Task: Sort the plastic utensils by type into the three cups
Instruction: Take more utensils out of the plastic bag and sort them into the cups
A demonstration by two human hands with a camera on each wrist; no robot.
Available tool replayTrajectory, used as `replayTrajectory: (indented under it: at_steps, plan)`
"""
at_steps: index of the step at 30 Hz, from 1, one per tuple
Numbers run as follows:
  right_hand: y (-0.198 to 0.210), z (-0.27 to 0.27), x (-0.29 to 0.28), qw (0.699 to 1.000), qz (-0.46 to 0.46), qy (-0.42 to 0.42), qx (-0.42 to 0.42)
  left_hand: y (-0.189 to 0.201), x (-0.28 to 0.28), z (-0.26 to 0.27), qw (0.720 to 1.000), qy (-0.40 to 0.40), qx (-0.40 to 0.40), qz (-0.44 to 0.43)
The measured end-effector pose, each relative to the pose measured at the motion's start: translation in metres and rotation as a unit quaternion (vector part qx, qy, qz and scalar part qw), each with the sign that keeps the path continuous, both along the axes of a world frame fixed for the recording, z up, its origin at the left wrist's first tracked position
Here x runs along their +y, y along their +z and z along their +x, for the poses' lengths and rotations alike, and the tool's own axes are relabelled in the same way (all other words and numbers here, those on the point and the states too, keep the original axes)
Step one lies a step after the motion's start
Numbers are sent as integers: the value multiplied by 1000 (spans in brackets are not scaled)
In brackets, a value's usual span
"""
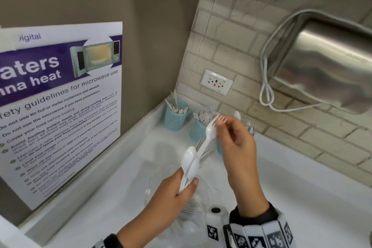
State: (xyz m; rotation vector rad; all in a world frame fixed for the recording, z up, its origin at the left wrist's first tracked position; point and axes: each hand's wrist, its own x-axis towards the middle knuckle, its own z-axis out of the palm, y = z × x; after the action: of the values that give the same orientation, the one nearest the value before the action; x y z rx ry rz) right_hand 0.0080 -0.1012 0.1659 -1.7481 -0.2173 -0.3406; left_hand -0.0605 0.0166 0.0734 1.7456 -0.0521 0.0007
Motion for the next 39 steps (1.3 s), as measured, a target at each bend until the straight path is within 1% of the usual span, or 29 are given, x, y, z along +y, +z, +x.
replayTrajectory:
  at_steps: [2,4,5,7,9,11,13,14,15,17,19,21,25,29,32,35,36,39]
  plan:
    - [11,3,-1,992,127,14,0,-1,1,-1,999,-20,21,-30]
    - [24,8,-4,973,230,11,-2,1,5,0,997,-27,43,-64]
    - [30,10,-7,965,263,8,0,1,7,1,995,-27,53,-80]
    - [32,17,-13,959,283,9,12,3,10,2,992,-28,66,-102]
    - [26,23,-15,966,255,24,38,4,13,3,989,-34,81,-121]
    - [15,28,-14,978,189,40,79,4,15,3,987,-35,90,-129]
    - [6,27,-11,986,69,65,139,5,16,3,986,-34,93,-131]
    - [0,27,-10,981,7,88,173,6,16,3,987,-36,92,-130]
    - [-4,25,-7,970,-31,119,208,8,16,3,987,-40,90,-127]
    - [-11,22,-2,951,-35,162,262,10,16,3,987,-49,89,-125]
    - [-14,22,0,944,-22,167,283,12,16,3,987,-53,89,-125]
    - [-14,23,0,946,-12,163,279,13,18,3,987,-51,89,-122]
    - [-16,28,-3,960,6,125,250,13,21,4,987,-40,90,-123]
    - [-21,33,-8,969,32,105,223,16,21,3,988,-42,85,-120]
    - [-29,40,-10,968,30,100,227,16,21,2,986,-35,91,-134]
    - [-31,50,-13,967,32,78,242,14,23,3,984,-16,99,-149]
    - [-30,54,-14,971,17,65,230,14,23,4,983,-9,101,-150]
    - [-23,67,-24,980,-135,11,144,13,25,5,981,1,104,-162]
